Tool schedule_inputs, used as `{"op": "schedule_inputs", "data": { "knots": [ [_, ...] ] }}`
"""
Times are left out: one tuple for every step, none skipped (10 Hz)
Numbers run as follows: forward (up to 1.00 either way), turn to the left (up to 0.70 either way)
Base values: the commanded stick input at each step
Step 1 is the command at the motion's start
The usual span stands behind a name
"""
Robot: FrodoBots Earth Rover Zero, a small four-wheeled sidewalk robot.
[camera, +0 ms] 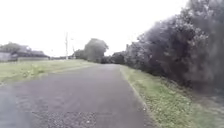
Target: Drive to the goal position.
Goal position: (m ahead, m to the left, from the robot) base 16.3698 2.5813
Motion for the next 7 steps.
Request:
{"op": "schedule_inputs", "data": {
  "knots": [
    [0.7,0.0],
    [0.7,0.0],
    [0.7,0.0],
    [0.7,0.0],
    [0.7,0.0],
    [0.7,0.0],
    [0.7,0.0]
  ]
}}
